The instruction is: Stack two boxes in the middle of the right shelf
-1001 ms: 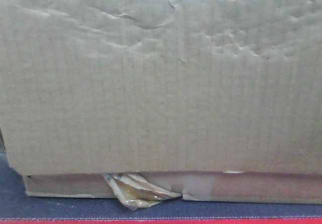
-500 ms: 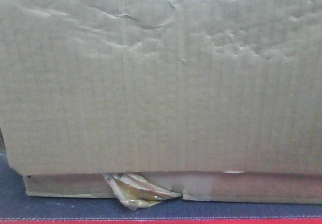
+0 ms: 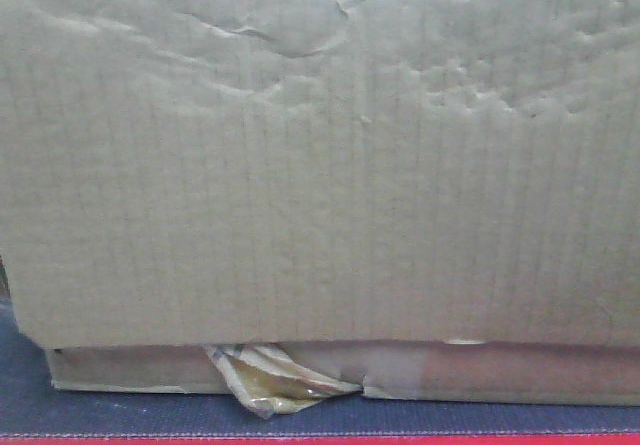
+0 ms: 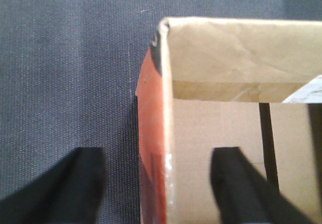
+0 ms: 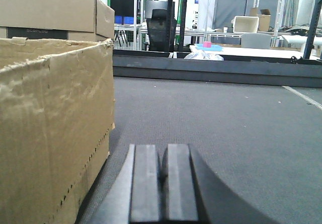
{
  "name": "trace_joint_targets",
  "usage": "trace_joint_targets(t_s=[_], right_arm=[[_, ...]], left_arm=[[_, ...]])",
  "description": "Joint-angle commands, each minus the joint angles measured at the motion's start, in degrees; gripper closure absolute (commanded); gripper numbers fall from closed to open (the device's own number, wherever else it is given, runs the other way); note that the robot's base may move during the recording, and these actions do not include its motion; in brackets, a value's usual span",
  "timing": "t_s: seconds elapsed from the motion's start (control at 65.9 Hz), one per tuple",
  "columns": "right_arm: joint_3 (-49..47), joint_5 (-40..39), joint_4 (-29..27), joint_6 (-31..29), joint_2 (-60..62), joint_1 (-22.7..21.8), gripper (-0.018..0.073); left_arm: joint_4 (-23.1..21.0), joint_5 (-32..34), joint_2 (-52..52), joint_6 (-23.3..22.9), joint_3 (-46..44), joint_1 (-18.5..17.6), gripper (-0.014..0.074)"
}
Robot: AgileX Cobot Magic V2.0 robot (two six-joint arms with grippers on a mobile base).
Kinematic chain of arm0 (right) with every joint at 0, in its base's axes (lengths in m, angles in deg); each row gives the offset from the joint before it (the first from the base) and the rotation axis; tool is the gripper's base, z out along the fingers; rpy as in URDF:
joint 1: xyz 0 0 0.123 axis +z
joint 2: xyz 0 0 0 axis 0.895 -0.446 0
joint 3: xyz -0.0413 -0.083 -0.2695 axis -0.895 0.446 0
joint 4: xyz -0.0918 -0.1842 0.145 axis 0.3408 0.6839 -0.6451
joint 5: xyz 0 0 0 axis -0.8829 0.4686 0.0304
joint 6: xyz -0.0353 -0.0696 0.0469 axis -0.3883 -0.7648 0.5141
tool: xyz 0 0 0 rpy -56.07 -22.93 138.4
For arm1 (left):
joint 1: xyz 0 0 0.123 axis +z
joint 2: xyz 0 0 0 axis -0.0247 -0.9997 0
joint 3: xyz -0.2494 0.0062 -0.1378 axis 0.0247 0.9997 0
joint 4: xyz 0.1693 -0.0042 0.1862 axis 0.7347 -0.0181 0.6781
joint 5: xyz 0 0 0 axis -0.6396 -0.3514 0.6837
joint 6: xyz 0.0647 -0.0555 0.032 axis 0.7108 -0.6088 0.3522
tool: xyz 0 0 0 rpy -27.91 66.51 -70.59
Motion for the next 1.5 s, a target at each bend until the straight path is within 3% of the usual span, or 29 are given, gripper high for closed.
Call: trace_joint_targets(t_s=[0.0,0.212,0.44,0.698,0.91,1.016,1.122,1.274,1.38,1.486], right_arm=[[0.0,-0.97,-0.03,-0.2,0.15,-0.2,0.0721],[0.0,-0.97,-0.03,-0.2,0.15,-0.2,0.0721],[0.0,-0.97,-0.03,-0.2,0.15,-0.2,0.0721],[0.0,-0.97,-0.03,-0.2,0.15,-0.2,0.0721],[0.0,-0.97,-0.03,-0.2,0.15,-0.2,0.0721],[0.0,-0.97,-0.03,-0.2,0.15,-0.2,0.0721],[0.0,-0.97,-0.03,-0.2,0.15,-0.2,0.0721],[0.0,-0.97,-0.03,-0.2,0.15,-0.2,0.0721],[0.0,-0.97,-0.03,-0.2,0.15,-0.2,0.0721],[0.0,-0.97,-0.03,-0.2,0.15,-0.2,0.0721]], left_arm=[[0.08,0.37,-0.02,0.35,-0.24,-0.13,0.0368],[-0.7,0.14,0.2,0.35,-0.28,-0.13,0.0708],[0.48,-0.42,2.52,-6.29,-5.8,-0.13,0.0707],[11.71,-0.56,6.65,-20.16,-20.53,-0.13,0.0707],[12.08,-6.4,7.08,-30.38,-35.81,-2.27,0.0707],[15.3,-8.96,7.08,-34.62,-42.19,-7.55,0.0707],[21.19,-11.55,7.08,-41.22,-46.33,-15.68,0.0707],[33.95,-15.21,6.77,-52.62,-46.96,-31.2,0.0707],[42.07,-16.7,5.17,-58.7,-46.58,-41.58,0.0707],[47.52,-16.7,2.47,-62.42,-46.58,-50.03,0.0707]])
